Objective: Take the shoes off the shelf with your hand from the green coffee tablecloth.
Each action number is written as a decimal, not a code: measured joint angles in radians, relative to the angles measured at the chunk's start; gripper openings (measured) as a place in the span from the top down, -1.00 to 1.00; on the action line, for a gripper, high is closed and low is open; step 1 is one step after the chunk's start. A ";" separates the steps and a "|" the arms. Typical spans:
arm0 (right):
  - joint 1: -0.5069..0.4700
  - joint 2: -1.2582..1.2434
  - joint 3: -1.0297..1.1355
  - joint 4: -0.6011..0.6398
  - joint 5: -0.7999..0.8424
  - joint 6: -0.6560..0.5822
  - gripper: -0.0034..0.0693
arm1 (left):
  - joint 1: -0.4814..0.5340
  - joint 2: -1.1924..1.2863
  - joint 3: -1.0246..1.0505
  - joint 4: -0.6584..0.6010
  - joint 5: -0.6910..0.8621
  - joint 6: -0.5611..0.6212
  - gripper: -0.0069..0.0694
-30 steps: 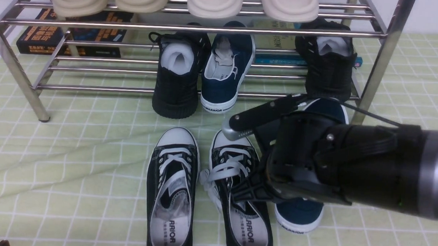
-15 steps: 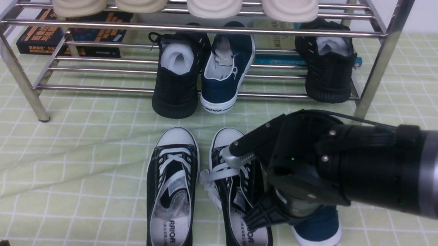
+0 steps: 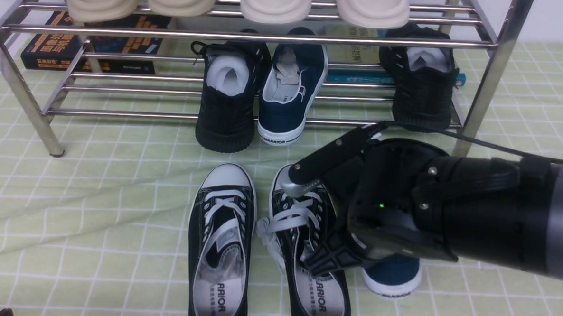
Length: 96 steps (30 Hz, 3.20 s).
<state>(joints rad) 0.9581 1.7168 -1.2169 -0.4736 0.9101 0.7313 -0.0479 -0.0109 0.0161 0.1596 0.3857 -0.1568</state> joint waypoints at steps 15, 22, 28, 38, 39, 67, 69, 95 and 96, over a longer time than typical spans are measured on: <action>0.000 0.072 0.000 0.049 0.015 0.004 0.78 | 0.000 0.000 0.000 0.000 0.000 0.000 0.21; 0.000 0.072 -0.003 0.086 0.045 0.003 0.34 | 0.000 0.000 0.000 0.000 0.000 0.000 0.21; 0.000 0.038 -0.092 0.127 0.125 -0.045 -0.25 | 0.000 0.000 0.000 0.000 0.000 0.000 0.21; -0.073 0.047 -0.452 0.155 0.102 -0.168 0.22 | 0.000 0.000 0.000 0.000 0.000 0.000 0.21; -0.090 0.071 -0.494 0.172 0.079 -0.185 0.42 | 0.000 0.000 0.000 0.000 0.000 0.000 0.21; -0.170 0.529 -0.882 -0.141 -0.163 0.129 -0.31 | 0.000 0.000 0.000 0.001 0.000 0.000 0.19; -0.170 0.529 -0.882 -0.141 -0.161 0.132 -0.29 | 0.000 0.000 0.000 0.001 0.000 0.000 0.19; -0.264 0.504 -0.884 0.157 -0.175 0.146 -0.05 | 0.000 -0.001 0.000 0.001 0.000 0.000 0.19; -0.267 0.508 -0.884 0.162 -0.182 0.146 -0.05 | 0.000 -0.001 0.000 0.001 0.000 0.000 0.19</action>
<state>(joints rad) 0.6907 2.2251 -2.1012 -0.3115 0.7285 0.8768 -0.0479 -0.0120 0.0161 0.1608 0.3857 -0.1568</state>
